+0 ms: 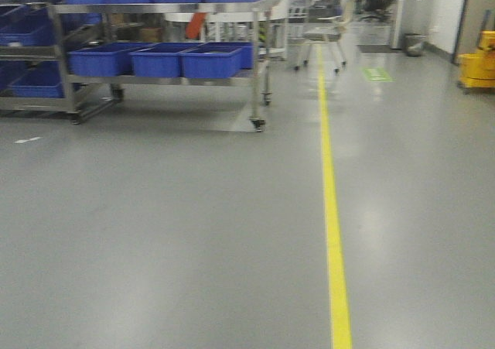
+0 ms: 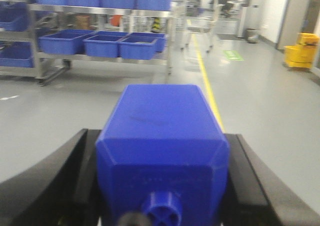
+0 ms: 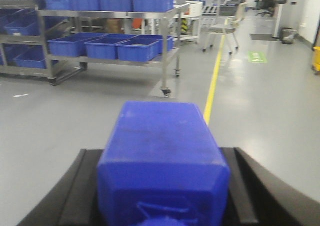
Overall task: Pick and sort blue part to right shelf
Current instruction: 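Drive the base along the yellow floor line carrying both parts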
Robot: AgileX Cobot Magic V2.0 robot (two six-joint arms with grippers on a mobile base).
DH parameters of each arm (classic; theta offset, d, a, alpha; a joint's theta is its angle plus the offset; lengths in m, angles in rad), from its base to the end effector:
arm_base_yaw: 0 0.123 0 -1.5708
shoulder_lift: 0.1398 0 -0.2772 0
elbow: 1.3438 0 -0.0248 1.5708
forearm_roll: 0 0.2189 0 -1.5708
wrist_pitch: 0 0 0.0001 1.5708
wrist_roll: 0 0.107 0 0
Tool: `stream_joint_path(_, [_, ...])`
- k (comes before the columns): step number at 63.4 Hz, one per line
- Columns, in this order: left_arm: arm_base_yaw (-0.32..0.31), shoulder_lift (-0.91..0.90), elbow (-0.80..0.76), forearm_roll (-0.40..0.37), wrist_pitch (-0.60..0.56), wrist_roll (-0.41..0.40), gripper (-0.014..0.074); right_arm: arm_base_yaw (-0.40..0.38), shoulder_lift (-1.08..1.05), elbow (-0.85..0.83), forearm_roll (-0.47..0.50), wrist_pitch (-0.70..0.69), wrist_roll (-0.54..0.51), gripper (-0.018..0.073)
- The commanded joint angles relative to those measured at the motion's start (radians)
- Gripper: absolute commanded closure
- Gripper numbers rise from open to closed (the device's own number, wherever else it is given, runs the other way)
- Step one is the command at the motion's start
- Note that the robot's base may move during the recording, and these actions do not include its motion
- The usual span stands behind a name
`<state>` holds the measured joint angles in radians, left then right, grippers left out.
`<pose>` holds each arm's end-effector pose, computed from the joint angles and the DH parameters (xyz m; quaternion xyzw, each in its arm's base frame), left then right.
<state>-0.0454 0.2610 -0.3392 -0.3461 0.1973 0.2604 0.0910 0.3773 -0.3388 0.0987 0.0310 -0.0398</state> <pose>0.0629 -0.0100 0.2894 0.0111 0.7142 -0.0674 0.6966 0.0831 0.0079 0.2973 -0.0124 0.7007 0.0545 0.7113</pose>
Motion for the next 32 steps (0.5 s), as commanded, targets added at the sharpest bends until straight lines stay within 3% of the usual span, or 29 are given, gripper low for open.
stream_joint_path(1, [0.002,0.007,-0.029,-0.006,-0.087,-0.004,0.0210,-0.005,0.005,-0.029,0.002,-0.089,-0.007,0.0200])
stream_joint_path(32, [0.002,0.007,-0.029,-0.006,-0.087,-0.004,0.0210,-0.005,0.005,-0.029,0.002,-0.089,-0.007,0.0200])
